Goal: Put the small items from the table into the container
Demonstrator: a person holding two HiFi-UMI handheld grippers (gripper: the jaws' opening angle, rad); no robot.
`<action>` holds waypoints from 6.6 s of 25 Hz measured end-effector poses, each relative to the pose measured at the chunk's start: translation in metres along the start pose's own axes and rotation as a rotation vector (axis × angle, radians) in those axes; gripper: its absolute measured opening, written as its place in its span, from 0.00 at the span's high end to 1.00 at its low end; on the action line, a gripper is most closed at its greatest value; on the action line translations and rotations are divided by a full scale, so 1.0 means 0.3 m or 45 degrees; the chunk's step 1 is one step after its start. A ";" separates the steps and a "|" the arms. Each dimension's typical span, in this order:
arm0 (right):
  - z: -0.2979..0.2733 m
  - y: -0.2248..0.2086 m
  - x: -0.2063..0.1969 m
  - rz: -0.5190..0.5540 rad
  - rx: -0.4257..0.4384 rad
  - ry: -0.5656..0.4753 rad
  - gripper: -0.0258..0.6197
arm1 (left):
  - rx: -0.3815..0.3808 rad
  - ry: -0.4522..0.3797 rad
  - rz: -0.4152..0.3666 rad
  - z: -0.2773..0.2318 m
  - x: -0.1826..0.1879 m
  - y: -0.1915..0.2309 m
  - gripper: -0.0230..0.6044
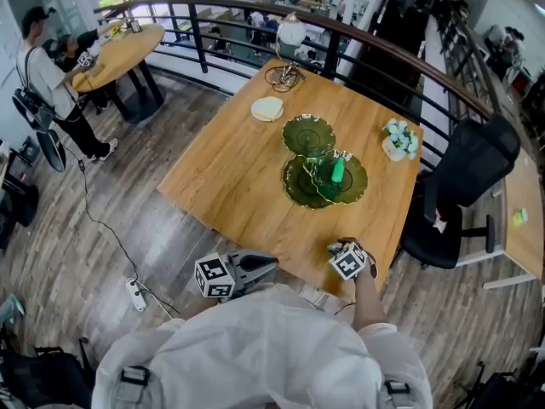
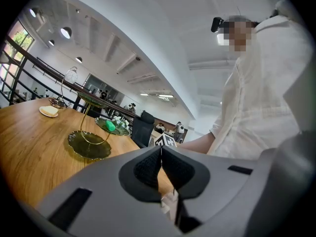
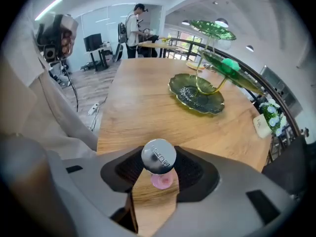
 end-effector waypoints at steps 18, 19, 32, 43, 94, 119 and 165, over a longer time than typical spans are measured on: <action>0.345 -0.135 0.173 -0.186 -0.215 -0.501 0.67 | -0.025 0.005 -0.003 -0.026 -0.001 0.004 0.95; 0.362 -0.143 0.185 -0.193 -0.222 -0.529 0.67 | -0.024 0.004 -0.002 -0.025 -0.001 0.007 0.95; 0.497 -0.306 0.355 -0.257 -0.257 -0.805 0.67 | -0.007 -0.003 -0.002 -0.014 0.004 0.023 0.95; 0.408 -0.449 0.455 -0.271 -0.278 -0.679 0.67 | 0.042 -0.014 0.006 0.023 0.004 0.034 0.95; 0.345 -0.288 0.143 -0.655 -0.104 -0.822 0.53 | -0.045 -0.003 0.019 0.007 -0.004 -0.008 0.95; -0.039 -0.018 -0.161 -0.602 -0.009 -0.154 0.51 | -0.059 0.020 0.008 -0.002 -0.003 -0.010 0.95; -0.056 -0.222 0.152 -0.698 -0.089 -0.377 0.58 | 0.070 -0.002 0.056 0.093 -0.015 0.027 0.95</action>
Point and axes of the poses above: the fingertips, and each gripper's own axes: z backward along the fingers, y to its left, x out of its top, the point moved 5 cm from there along z, backward along the fingers, and after that the axes turned 9 degrees about x, right-handed, at the moved point
